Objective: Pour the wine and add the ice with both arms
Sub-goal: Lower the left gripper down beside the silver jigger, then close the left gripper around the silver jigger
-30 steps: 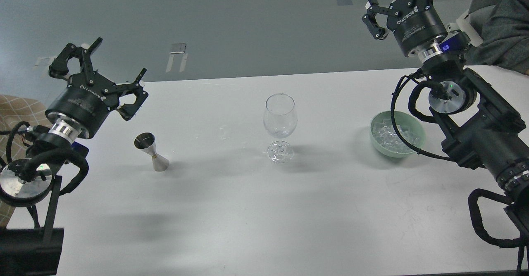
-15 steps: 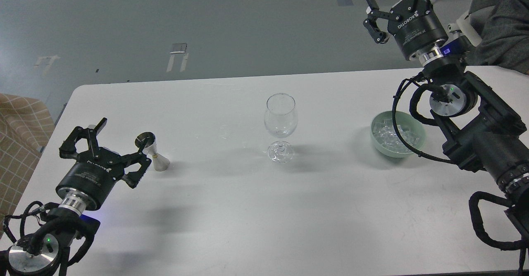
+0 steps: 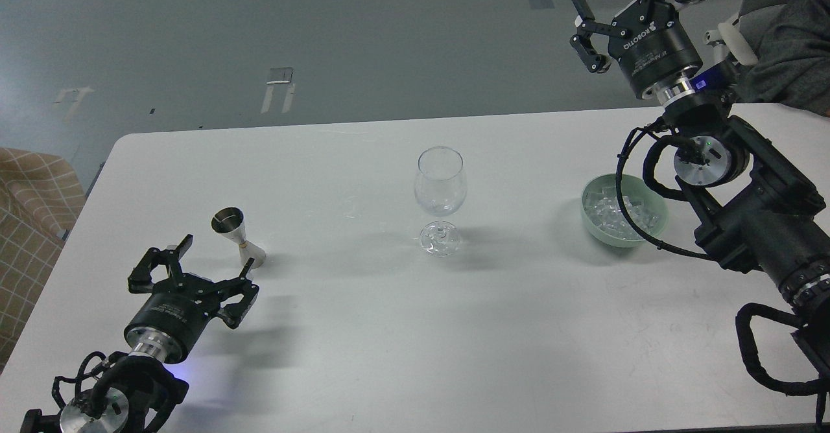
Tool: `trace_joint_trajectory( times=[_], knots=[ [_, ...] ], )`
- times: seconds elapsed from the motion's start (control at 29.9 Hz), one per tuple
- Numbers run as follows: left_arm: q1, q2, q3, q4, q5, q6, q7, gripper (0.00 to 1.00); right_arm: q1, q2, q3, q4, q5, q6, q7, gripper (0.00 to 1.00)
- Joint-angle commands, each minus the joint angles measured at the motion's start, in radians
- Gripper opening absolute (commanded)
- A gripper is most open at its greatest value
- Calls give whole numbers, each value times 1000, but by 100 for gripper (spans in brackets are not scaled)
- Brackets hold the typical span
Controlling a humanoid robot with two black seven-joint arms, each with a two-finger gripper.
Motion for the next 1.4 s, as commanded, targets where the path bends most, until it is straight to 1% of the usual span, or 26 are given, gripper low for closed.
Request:
trace_joint_trajectory(
  times=[0.0,0.17,0.3,0.57,0.8,0.94,1.07,1.17,1.3,1.37],
  knots=[
    [-8,0,-6,27,1,1,-19,97,0,2,0,0,-2,0,0,100],
    [-47,0,2,84,7,1,-15,98,0,6,0,-1,-2,-1,-2,100],
    [-85,0,5,107,30,1,-14,98,0,6,-1,-3,-3,-1,-2,100],
    [-192,0,5,265,73,-3,-14,98,7,6,-24,-8,-3,-1,-2,100],
    [-211,0,5,310,80,-35,-12,98,3,6,-26,-8,-3,-6,-2,100],
    [-251,0,0,339,80,-35,-12,98,3,6,-26,-9,-3,-15,-2,100],
    [-278,0,2,342,80,-35,-12,97,4,6,-28,-12,-3,-15,-2,100],
    [-297,0,5,354,81,-33,-12,94,3,6,-28,-12,-5,-21,-2,100],
    [-309,0,2,374,95,-33,-19,75,4,6,-28,-11,-3,-29,-2,100],
    [-311,0,3,377,98,-33,-19,73,4,6,-28,-12,-3,-29,-2,100]
  ],
)
